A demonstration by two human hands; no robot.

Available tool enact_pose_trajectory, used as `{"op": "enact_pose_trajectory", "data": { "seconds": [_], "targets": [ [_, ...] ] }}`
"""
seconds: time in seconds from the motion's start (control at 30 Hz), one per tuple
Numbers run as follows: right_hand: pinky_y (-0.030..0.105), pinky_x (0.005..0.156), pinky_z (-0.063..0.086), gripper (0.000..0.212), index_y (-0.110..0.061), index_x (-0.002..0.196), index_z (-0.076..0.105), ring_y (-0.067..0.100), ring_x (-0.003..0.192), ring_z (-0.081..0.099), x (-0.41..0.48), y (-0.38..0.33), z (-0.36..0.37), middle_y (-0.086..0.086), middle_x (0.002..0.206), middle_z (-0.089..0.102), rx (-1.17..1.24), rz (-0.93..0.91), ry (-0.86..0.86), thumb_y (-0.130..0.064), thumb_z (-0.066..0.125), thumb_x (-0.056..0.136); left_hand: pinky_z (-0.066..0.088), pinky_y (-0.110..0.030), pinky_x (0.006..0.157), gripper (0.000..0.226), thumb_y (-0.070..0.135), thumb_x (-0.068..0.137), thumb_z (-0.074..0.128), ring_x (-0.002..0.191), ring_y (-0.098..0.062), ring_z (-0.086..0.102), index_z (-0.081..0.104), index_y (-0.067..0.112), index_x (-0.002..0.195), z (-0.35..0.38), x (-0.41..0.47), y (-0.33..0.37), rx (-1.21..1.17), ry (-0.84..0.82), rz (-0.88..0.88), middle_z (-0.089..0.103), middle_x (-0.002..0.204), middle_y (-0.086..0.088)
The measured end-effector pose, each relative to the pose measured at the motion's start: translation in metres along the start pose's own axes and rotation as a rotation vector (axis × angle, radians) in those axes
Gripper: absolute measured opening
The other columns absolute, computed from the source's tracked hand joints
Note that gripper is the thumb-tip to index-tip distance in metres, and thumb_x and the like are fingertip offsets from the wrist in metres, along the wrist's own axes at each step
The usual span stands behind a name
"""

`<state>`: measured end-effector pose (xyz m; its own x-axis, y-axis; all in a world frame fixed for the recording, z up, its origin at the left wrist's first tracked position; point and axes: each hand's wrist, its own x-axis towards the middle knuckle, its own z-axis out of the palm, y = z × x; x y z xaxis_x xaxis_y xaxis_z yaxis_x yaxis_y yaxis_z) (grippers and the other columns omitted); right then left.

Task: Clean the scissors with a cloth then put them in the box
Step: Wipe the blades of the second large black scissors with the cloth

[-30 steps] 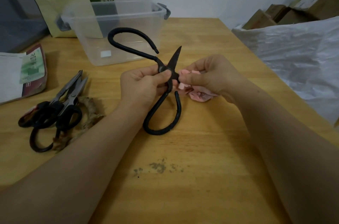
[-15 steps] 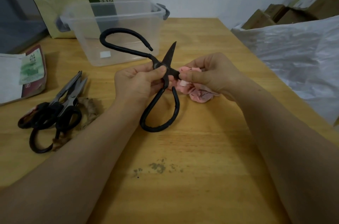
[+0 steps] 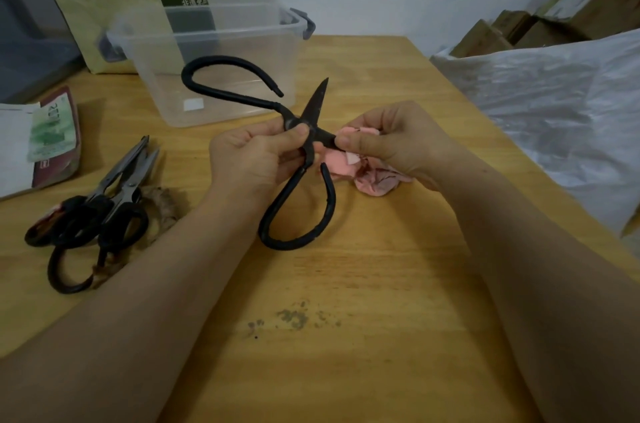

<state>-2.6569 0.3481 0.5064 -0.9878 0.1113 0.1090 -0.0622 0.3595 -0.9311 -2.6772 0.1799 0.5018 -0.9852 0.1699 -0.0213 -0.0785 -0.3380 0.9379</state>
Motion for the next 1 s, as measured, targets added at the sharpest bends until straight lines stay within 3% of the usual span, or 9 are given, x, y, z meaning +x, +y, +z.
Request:
{"op": "enact_pose_trajectory", "data": {
  "seconds": [0.1, 0.23, 0.33, 0.43, 0.6, 0.73, 0.83, 0.9, 1.0],
  "targets": [
    [0.033, 0.067, 0.057, 0.004, -0.01, 0.082, 0.07, 0.02, 0.069, 0.066, 0.001, 0.001, -0.002, 0.014, 0.077, 0.071, -0.02, -0.011, -0.025, -0.014, 0.07, 0.081, 0.056, -0.023, 0.059, 0.006, -0.005, 0.081, 0.064, 0.062, -0.02, 0.07, 0.067, -0.003, 0.085, 0.001, -0.002, 0.002, 0.01, -0.001, 0.001, 0.071, 0.073, -0.014],
    [0.03, 0.044, 0.049, 0.019, 0.007, 0.089, 0.066, 0.024, 0.048, 0.06, -0.005, 0.007, -0.017, 0.016, 0.063, 0.068, -0.013, 0.052, 0.018, -0.011, 0.067, 0.083, 0.054, -0.018, 0.06, 0.012, 0.0, 0.086, 0.06, 0.066, -0.015, 0.07, 0.063, -0.004, 0.097, -0.009, 0.004, 0.012, -0.049, 0.051, -0.005, 0.07, 0.083, -0.015],
    [0.023, 0.045, 0.051, 0.01, -0.001, 0.08, 0.069, 0.01, 0.049, 0.062, -0.005, 0.01, -0.023, -0.001, 0.054, 0.067, 0.03, 0.015, 0.205, -0.009, 0.066, 0.085, 0.054, -0.017, 0.064, 0.012, 0.007, 0.09, 0.058, 0.076, -0.014, 0.071, 0.06, 0.001, 0.1, -0.024, 0.015, 0.019, -0.098, 0.147, 0.01, 0.071, 0.089, -0.012],
    [0.031, 0.065, 0.056, 0.02, -0.012, 0.077, 0.069, 0.016, 0.07, 0.068, 0.003, 0.005, -0.019, 0.001, 0.068, 0.07, -0.07, -0.03, 0.387, -0.022, 0.06, 0.092, 0.054, -0.018, 0.062, 0.005, 0.003, 0.088, 0.059, 0.067, -0.014, 0.07, 0.063, 0.001, 0.09, -0.015, 0.01, 0.013, -0.017, 0.041, 0.005, 0.069, 0.073, -0.008],
    [0.039, 0.087, 0.051, 0.033, -0.019, 0.111, 0.06, 0.014, 0.092, 0.065, -0.001, -0.009, -0.023, -0.001, 0.102, 0.066, -0.242, -0.034, 0.514, -0.035, 0.033, 0.101, 0.057, -0.022, 0.063, 0.008, -0.003, 0.086, 0.061, 0.065, -0.019, 0.069, 0.065, -0.005, 0.091, -0.005, 0.003, 0.003, 0.086, -0.047, -0.035, 0.069, 0.08, -0.018],
    [0.002, 0.078, 0.035, 0.04, -0.029, 0.139, 0.043, -0.007, 0.105, 0.045, -0.007, -0.017, -0.005, -0.011, 0.13, 0.05, -0.334, -0.103, 0.243, -0.019, 0.04, 0.1, 0.058, -0.024, 0.066, 0.008, -0.005, 0.086, 0.059, 0.068, -0.021, 0.069, 0.063, -0.009, 0.09, -0.002, 0.001, 0.001, 0.075, -0.101, -0.097, 0.068, 0.085, -0.021],
    [0.0, 0.077, 0.04, 0.045, -0.027, 0.132, 0.049, -0.003, 0.096, 0.053, -0.009, -0.016, 0.007, -0.011, 0.105, 0.06, -0.334, -0.154, 0.191, -0.016, 0.062, 0.09, 0.059, -0.027, 0.074, 0.014, -0.012, 0.081, 0.059, 0.078, -0.023, 0.069, 0.064, -0.01, 0.094, -0.002, -0.001, -0.001, 0.124, -0.139, -0.139, 0.07, 0.091, -0.02],
    [0.025, 0.079, 0.053, 0.029, -0.026, 0.111, 0.06, 0.005, 0.09, 0.06, -0.007, -0.011, 0.012, -0.01, 0.095, 0.065, -0.337, -0.153, 0.22, -0.02, 0.07, 0.084, 0.058, -0.028, 0.076, 0.021, -0.017, 0.078, 0.058, 0.078, -0.021, 0.07, 0.066, -0.006, 0.094, -0.001, -0.002, -0.003, 0.17, -0.134, -0.134, 0.071, 0.09, -0.018],
    [0.03, 0.05, 0.047, 0.006, -0.023, 0.09, 0.068, 0.007, 0.058, 0.059, -0.007, -0.008, 0.019, -0.011, 0.066, 0.062, -0.313, -0.134, 0.139, -0.025, 0.07, 0.084, 0.059, -0.026, 0.073, 0.027, -0.02, 0.078, 0.056, 0.077, -0.022, 0.071, 0.068, 0.0, 0.092, 0.001, -0.003, -0.006, 0.217, -0.126, -0.118, 0.072, 0.086, -0.017]
  ]
}}
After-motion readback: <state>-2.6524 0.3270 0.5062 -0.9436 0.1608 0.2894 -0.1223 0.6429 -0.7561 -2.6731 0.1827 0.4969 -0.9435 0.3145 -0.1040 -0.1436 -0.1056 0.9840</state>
